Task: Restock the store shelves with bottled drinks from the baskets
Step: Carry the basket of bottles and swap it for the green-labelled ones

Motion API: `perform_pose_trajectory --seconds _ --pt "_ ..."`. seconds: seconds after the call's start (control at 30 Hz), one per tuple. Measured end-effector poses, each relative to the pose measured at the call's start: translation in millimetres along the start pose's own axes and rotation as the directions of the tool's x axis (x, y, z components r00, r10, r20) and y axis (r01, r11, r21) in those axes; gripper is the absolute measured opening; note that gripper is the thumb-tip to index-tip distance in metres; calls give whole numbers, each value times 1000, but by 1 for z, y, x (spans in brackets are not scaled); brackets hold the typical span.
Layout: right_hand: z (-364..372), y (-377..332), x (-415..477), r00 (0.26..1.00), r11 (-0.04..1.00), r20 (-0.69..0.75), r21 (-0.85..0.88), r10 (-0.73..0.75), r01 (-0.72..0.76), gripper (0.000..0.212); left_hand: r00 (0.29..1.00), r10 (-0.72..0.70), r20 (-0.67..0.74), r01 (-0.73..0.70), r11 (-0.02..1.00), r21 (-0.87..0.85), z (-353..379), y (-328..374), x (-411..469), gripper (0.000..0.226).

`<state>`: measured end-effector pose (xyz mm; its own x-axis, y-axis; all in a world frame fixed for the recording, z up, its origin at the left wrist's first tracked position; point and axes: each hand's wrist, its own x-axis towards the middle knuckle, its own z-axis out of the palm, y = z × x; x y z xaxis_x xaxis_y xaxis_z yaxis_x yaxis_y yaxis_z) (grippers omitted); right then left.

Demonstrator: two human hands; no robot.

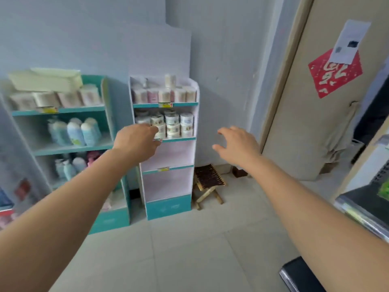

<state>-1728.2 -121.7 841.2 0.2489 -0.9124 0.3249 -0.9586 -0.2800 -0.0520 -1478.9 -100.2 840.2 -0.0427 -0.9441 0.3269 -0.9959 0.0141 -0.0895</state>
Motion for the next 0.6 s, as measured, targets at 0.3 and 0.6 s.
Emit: perform_pose_trajectory --seconds 0.3,0.6 --pt "35 -163 74 953 947 -3 114 -302 300 45 954 -300 -25 301 949 96 -5 -164 -52 39" --pt "72 -363 147 843 821 -42 204 -537 533 43 865 -500 -41 499 849 176 3 -347 -89 32"
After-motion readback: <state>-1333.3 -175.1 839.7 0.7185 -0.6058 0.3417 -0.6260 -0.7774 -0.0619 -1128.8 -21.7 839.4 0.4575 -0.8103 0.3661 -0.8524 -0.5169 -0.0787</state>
